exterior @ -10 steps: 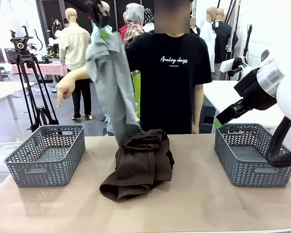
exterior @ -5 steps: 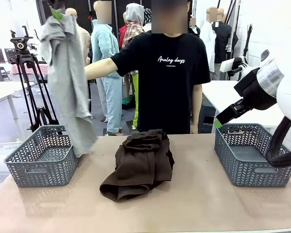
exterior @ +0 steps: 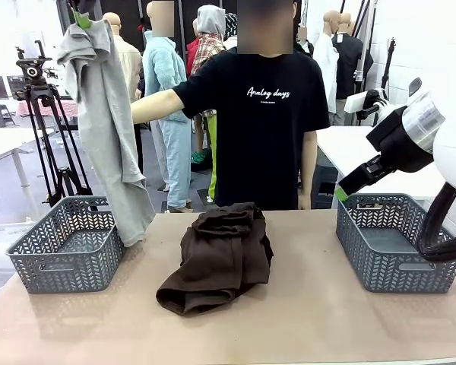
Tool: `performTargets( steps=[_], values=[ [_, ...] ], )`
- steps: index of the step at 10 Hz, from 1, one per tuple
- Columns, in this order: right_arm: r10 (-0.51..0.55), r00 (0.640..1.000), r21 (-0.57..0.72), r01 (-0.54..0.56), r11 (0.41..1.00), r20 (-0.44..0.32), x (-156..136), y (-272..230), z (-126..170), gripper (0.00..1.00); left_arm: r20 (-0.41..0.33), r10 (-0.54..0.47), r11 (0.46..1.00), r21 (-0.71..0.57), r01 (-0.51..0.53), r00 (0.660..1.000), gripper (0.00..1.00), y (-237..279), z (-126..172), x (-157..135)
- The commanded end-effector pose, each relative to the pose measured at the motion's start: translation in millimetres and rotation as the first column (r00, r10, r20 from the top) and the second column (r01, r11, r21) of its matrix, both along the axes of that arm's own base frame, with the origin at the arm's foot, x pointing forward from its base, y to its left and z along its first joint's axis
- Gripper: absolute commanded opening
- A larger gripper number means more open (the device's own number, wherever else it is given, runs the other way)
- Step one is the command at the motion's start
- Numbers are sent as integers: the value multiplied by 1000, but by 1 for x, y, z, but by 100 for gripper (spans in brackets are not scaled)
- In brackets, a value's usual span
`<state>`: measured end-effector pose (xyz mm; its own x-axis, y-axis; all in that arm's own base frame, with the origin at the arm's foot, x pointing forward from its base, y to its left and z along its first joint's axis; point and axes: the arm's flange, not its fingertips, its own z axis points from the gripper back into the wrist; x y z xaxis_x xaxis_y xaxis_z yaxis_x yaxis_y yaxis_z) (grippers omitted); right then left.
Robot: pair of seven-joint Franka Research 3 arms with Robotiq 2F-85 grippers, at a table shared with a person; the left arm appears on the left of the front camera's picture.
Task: Sort the tops and bottoms.
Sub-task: Sort the clothes according to human instructions.
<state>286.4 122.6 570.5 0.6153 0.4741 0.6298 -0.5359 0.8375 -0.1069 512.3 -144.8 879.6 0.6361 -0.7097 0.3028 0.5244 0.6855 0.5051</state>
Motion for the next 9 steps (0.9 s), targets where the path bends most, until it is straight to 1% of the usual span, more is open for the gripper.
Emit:
performTargets(
  steps=[1,2,3,4,5,6,7,8,9],
  values=[
    [0,1000,0,0,1000,-4,1,0,-1,100,7,9,1000,2,-9,1000,0,4,4,-3],
    [0,1000,0,0,1000,-4,1,0,-1,100,76,67,996,56,-71,995,0,30,13,4],
    [0,1000,0,0,1000,-4,1,0,-1,100,137,111,988,93,-125,984,0,58,31,5],
    [0,1000,0,0,1000,-4,1,0,-1,100,166,136,980,119,-157,977,0,85,49,5],
    [0,1000,0,0,1000,-4,1,0,-1,100,177,141,976,139,-167,974,0,102,61,3],
    [0,1000,0,0,1000,-4,1,0,-1,100,179,127,980,129,-151,976,0,113,69,0],
    [0,1000,0,0,1000,-4,1,0,-1,100,175,136,980,121,-158,975,0,121,70,-3],
    [0,1000,0,0,1000,-4,1,0,-1,100,155,141,977,136,-162,978,0,124,64,-6],
    [0,1000,0,0,1000,-4,1,0,-1,100,116,157,977,127,-171,981,0,123,50,-12]
  ],
)
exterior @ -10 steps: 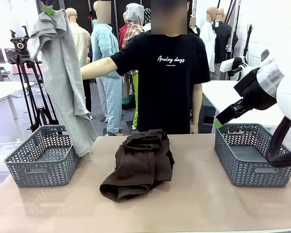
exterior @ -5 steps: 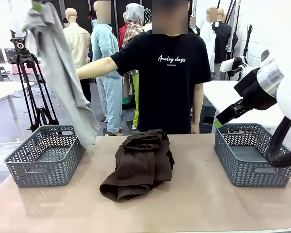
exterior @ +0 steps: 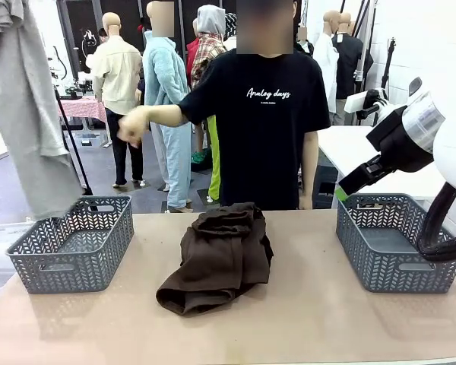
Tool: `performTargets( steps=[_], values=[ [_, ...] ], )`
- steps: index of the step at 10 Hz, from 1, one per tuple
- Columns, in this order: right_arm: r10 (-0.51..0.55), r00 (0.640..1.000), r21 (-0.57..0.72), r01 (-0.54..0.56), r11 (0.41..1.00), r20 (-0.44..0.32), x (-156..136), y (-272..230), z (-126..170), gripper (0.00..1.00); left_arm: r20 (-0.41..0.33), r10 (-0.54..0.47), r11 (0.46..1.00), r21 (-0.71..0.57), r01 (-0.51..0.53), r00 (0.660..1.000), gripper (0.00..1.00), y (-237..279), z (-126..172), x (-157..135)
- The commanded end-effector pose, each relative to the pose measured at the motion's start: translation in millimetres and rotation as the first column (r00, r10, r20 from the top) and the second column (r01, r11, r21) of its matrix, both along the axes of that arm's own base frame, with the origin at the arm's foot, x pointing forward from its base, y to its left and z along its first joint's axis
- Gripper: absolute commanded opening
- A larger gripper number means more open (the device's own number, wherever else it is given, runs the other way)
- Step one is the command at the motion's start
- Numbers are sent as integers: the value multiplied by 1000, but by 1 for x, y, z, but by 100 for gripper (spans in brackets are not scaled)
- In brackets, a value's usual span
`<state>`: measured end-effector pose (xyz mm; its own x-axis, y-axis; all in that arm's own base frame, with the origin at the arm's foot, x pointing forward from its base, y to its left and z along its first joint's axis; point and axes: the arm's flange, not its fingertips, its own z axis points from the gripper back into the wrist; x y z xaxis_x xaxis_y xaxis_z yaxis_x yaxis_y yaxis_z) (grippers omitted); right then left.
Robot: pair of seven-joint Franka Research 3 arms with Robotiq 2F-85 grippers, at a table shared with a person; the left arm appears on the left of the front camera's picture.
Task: Sort the tops and bottoms.
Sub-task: Sort the clothes according to human instructions.
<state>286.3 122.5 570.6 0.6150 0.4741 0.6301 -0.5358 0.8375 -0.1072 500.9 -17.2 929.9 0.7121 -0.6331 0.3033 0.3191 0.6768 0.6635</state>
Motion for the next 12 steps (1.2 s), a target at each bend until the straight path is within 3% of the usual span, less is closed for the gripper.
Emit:
performTargets(
  steps=[1,4,6,8,9,10,12],
  values=[
    [0,1000,0,0,1000,-5,1,0,-1,100,-94,-8,1000,24,10,996,0,-3,-17,-5],
    [0,1000,0,0,1000,-5,1,0,-1,100,-150,-8,997,-82,-4,989,0,-30,-84,-25],
    [0,1000,0,0,1000,-5,1,0,-1,100,-127,18,993,-117,-34,992,0,-37,-93,-34],
    [0,1000,0,0,1000,-5,1,0,-1,100,-230,85,990,-93,-109,969,0,-25,-113,-50],
    [0,1000,0,0,1000,-5,1,0,-1,100,-248,115,987,-83,-139,962,0,-18,-118,-52],
    [0,1000,0,0,1000,-5,1,0,-1,100,-211,53,992,-99,-75,976,0,-42,-74,-18],
    [0,1000,0,0,1000,-5,1,0,-1,100,-211,53,992,-99,-75,976,0,-42,-74,-18]
  ],
)
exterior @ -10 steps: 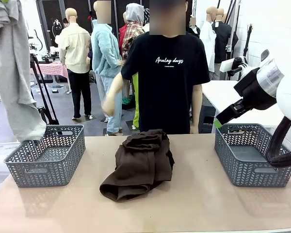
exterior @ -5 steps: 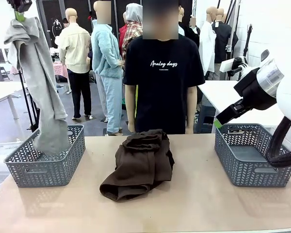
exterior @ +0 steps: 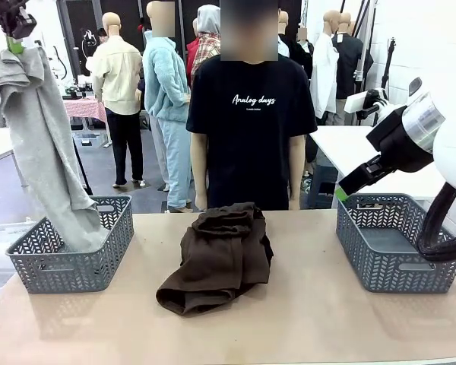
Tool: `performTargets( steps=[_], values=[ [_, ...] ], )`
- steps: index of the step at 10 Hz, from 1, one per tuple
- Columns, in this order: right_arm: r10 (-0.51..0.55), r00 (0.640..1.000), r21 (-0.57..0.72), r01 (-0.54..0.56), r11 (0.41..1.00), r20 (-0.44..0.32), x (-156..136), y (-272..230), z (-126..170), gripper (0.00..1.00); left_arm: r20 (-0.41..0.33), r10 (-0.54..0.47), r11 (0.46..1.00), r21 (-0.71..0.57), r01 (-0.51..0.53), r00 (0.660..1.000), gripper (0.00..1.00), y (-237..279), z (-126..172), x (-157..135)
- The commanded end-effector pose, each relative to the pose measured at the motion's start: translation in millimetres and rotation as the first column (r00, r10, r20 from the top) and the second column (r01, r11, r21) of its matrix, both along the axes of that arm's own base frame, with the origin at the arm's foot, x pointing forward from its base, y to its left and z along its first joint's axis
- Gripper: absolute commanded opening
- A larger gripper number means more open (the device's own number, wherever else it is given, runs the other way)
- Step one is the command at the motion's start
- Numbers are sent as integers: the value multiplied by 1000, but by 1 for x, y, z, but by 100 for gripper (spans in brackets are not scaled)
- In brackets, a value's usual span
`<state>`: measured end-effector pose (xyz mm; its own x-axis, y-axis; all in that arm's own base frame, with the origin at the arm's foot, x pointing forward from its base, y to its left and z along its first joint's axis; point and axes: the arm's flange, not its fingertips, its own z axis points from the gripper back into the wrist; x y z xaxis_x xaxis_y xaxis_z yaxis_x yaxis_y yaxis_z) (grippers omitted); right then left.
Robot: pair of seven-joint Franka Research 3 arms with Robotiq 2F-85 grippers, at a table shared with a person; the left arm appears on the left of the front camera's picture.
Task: Sort the tops and bottoms.
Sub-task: Sort the clothes according to human instructions.
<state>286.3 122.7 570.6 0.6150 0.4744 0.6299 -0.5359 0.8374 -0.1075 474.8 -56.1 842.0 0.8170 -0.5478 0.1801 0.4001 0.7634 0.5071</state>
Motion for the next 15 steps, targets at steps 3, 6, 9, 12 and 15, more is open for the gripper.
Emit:
performTargets(
  steps=[3,6,9,12,15],
  values=[
    [0,1000,0,0,1000,-5,1,0,-1,100,27,-12,1000,-9,13,1000,0,-4,14,8],
    [0,1000,0,0,1000,-5,1,0,-1,100,-148,85,994,-61,-95,985,0,15,-65,8],
    [0,1000,0,0,1000,-5,1,0,-1,100,-148,268,945,-151,-290,952,0,38,-135,3],
    [0,1000,0,0,1000,-5,1,0,-1,100,-208,254,896,-317,-311,945,0,32,-153,5],
    [0,1000,0,0,1000,-5,1,0,-1,100,-189,296,931,-162,-327,936,0,40,-154,18]
  ],
)
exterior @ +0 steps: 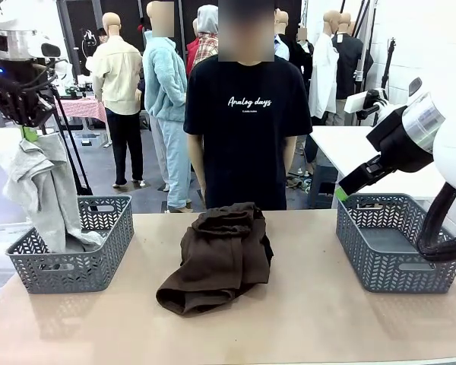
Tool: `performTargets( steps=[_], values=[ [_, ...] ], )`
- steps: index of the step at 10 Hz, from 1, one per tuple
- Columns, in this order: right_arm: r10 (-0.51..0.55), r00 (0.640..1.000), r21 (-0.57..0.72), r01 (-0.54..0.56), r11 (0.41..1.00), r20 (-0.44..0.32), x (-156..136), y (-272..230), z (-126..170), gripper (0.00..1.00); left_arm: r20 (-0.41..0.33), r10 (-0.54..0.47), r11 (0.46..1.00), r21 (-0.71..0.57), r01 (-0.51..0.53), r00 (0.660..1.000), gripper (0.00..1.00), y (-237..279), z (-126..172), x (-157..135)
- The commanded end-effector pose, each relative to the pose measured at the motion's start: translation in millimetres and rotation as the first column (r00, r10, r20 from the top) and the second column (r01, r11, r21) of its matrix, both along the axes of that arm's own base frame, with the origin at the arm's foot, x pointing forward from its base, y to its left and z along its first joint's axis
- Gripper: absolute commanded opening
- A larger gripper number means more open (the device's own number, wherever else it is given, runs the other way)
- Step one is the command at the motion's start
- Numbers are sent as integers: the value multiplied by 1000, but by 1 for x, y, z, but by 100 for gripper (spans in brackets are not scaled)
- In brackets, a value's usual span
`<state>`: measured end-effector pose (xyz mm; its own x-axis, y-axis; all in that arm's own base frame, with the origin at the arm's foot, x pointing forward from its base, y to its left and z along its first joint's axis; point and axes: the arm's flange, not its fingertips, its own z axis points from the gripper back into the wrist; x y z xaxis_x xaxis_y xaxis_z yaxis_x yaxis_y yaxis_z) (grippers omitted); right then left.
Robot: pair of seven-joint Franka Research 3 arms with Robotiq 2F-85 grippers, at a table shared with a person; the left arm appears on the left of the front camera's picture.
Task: Sort the tops and bottoms.
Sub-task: Sort the clothes according to human instructions.
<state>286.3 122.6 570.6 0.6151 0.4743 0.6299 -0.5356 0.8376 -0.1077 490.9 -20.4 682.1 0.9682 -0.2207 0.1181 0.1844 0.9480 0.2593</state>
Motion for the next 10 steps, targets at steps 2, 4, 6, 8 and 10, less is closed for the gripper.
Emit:
performTargets(
  steps=[2,4,6,8,10],
  values=[
    [0,1000,0,0,1000,-5,1,0,-1,100,53,-4,999,-39,6,999,0,-10,-8,5],
    [0,1000,0,0,1000,-5,1,0,-1,100,83,129,973,-204,-110,988,0,-6,-43,38],
    [0,1000,0,0,1000,-5,1,0,-1,100,103,262,950,-206,-237,960,0,0,-84,63],
    [0,1000,0,0,1000,-5,1,0,-1,100,15,300,933,-211,-291,954,0,6,-123,60],
    [0,1000,0,0,1000,-5,1,0,-1,100,-70,333,908,-244,-340,940,0,9,-146,49]
  ],
)
